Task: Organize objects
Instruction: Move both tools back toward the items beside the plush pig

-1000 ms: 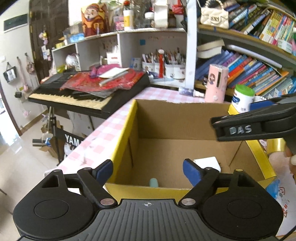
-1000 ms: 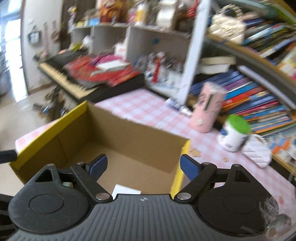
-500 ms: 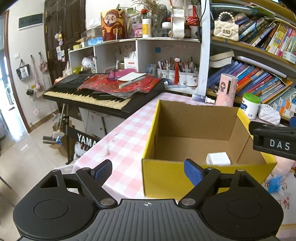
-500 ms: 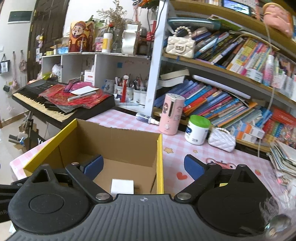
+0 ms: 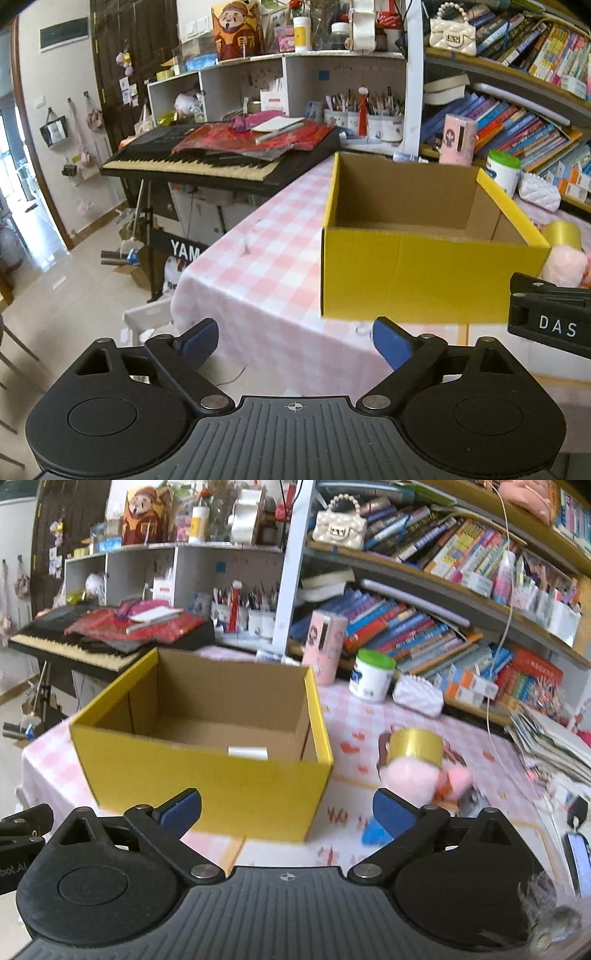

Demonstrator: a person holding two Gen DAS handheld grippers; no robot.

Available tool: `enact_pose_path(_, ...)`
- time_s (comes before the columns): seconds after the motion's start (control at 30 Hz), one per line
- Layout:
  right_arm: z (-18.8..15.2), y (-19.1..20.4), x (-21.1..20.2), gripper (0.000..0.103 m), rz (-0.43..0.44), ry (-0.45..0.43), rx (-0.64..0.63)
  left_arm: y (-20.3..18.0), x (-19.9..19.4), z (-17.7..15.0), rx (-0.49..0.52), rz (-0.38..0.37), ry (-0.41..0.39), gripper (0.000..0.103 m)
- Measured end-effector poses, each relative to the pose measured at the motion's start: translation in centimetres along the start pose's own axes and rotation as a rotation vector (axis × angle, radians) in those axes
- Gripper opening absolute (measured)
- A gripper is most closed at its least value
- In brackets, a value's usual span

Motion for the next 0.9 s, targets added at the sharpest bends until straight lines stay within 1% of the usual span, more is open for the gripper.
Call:
enact_pose_path(0.07, -0.9, 0.1, -0.6, 0.103, -0.006, 0.013, 0.0, -0.1, -0.4, -0.6, 0.013, -0.006, 0.011, 0.093)
enact_pose_path(0.47, -4.9, 0.1, -3.5, 0.103, -0.014, 0.069, 0.004, -0.8, -2.4, -3.6, 0.081, -0.034, 0.041, 0.093)
enact_pose_path(0.9, -7.2, -1.9, -5.7, 0.103, -0.072, 0.093, 0.074, -2.4, -3.9, -5.2, 0.177, -0.093, 0.04, 0.094)
Point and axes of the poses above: each gripper's, at about its wrist camera, not at the fingertips, and x roughly the way its jaws point, y to its left, z to its top, the point moved 1 cm from there along x, roughly the way its jaws point, and after that the axes turned 7 degrees about x, right-handed, at the moved point
